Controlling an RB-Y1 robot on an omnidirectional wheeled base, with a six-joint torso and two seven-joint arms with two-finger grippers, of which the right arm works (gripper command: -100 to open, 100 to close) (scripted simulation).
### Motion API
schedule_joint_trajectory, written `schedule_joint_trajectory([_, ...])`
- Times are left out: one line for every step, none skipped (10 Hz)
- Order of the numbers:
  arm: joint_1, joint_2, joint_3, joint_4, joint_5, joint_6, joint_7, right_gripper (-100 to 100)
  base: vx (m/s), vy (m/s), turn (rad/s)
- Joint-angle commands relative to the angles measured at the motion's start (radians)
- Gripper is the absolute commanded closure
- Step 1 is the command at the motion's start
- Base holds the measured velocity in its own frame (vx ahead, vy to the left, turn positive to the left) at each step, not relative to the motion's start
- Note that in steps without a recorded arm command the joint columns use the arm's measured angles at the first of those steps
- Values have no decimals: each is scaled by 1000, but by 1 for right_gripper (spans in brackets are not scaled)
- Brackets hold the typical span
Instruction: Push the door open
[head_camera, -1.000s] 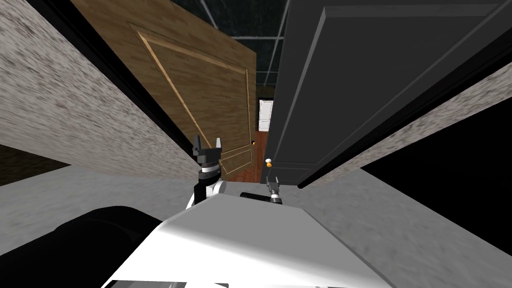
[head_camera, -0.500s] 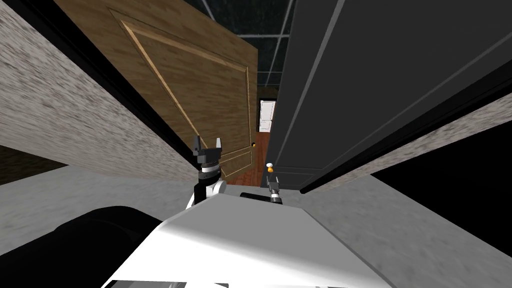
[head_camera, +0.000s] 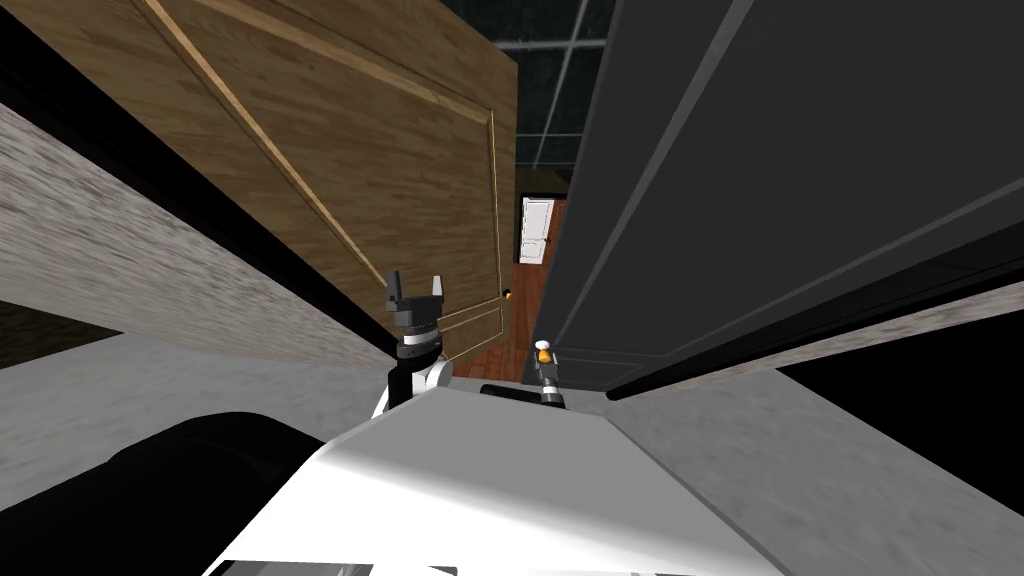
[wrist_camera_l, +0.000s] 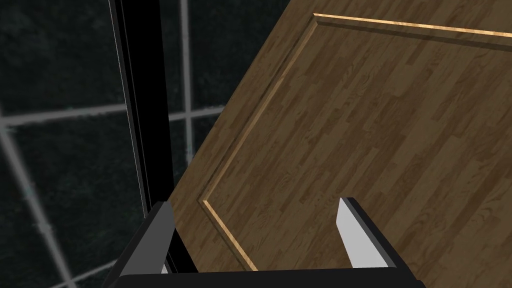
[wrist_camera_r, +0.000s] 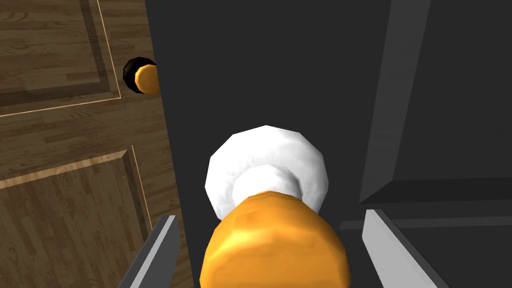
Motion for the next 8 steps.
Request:
schedule_joint_trajectory([1, 0, 0, 0, 0, 0, 0, 100, -12, 2, -3])
schedule_joint_trajectory([1, 0, 0, 0, 0, 0, 0, 100, -28, 4, 7])
schedule_joint_trajectory([1, 0, 0, 0, 0, 0, 0, 100, -13, 1, 7])
schedule_joint_trajectory([1, 0, 0, 0, 0, 0, 0, 100, 0, 0, 0])
schedule_joint_trajectory([1, 0, 0, 0, 0, 0, 0, 100, 0, 0, 0])
schedule_joint_trajectory([1, 0, 0, 0, 0, 0, 0, 100, 0, 0, 0])
schedule_joint_trajectory([-5, 7, -32, 3, -9, -2, 7, 100, 33, 2, 244])
schedule_joint_trajectory([-6, 10, -45, 4, -13, -4, 10, 100, 53, -11, 221])
